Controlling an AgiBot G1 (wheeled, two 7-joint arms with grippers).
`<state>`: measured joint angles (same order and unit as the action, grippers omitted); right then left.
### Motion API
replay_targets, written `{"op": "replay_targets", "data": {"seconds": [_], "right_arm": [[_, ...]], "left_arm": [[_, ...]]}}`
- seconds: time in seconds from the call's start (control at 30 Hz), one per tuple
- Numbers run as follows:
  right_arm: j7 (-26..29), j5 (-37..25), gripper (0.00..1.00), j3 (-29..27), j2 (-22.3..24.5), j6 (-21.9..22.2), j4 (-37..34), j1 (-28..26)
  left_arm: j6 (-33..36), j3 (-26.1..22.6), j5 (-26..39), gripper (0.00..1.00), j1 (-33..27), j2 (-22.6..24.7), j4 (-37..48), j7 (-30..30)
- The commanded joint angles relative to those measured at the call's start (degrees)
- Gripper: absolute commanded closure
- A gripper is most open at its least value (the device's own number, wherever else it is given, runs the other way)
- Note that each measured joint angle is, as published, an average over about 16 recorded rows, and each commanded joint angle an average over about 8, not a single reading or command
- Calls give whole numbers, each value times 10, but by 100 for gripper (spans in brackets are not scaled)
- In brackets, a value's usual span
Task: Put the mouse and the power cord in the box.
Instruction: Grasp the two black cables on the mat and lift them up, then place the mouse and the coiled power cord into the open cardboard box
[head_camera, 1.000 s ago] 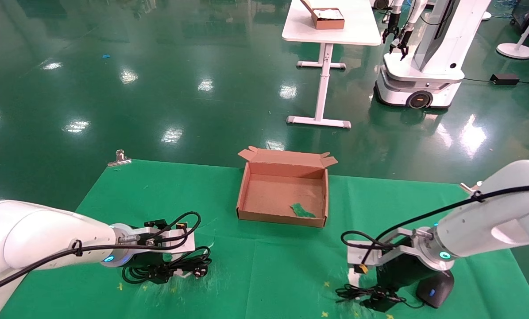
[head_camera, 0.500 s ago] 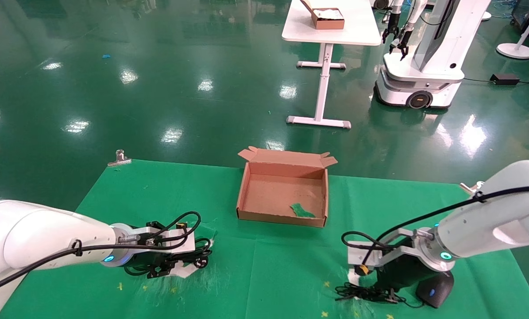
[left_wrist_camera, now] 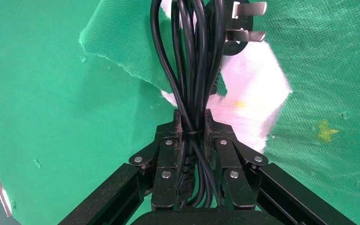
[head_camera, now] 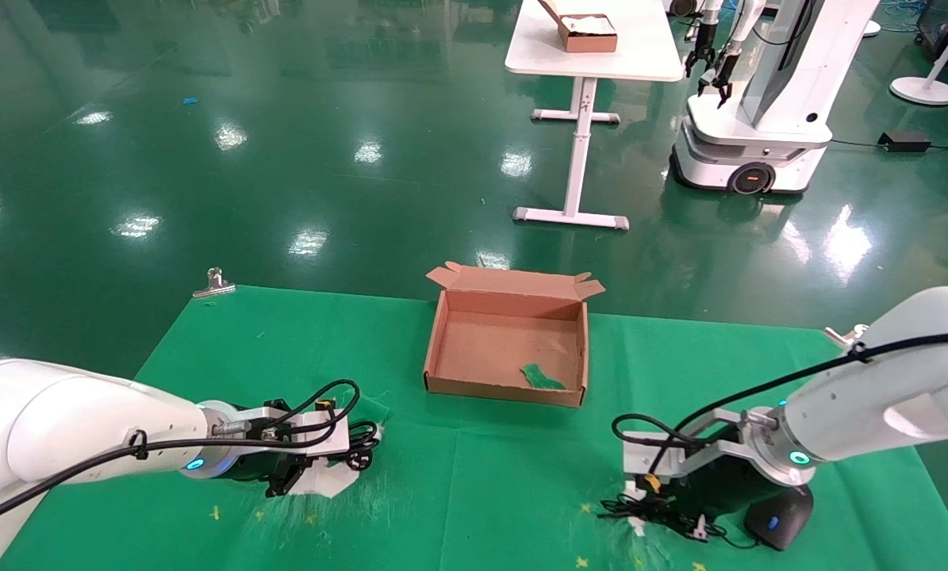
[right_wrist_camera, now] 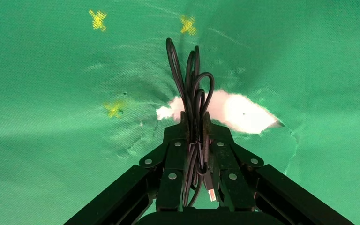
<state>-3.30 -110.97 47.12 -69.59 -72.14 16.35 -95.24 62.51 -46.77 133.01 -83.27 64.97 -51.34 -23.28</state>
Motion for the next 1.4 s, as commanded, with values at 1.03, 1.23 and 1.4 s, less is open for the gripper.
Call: {"op": "replay_targets", "data": {"seconds": [1.03, 1.23, 1.4], "right_arm": [[70, -22, 100, -10, 82, -9, 142, -94], [130, -37, 100, -10, 126, -36, 235, -105], [197, -44, 100, -12, 166, -70, 340, -103]], "left_arm": [[23, 58, -128, 100, -96, 59, -54, -5], [-99, -6, -70, 100, -79, 131, -23, -30], [-208, -110, -38, 100, -70, 140, -16, -77]]}}
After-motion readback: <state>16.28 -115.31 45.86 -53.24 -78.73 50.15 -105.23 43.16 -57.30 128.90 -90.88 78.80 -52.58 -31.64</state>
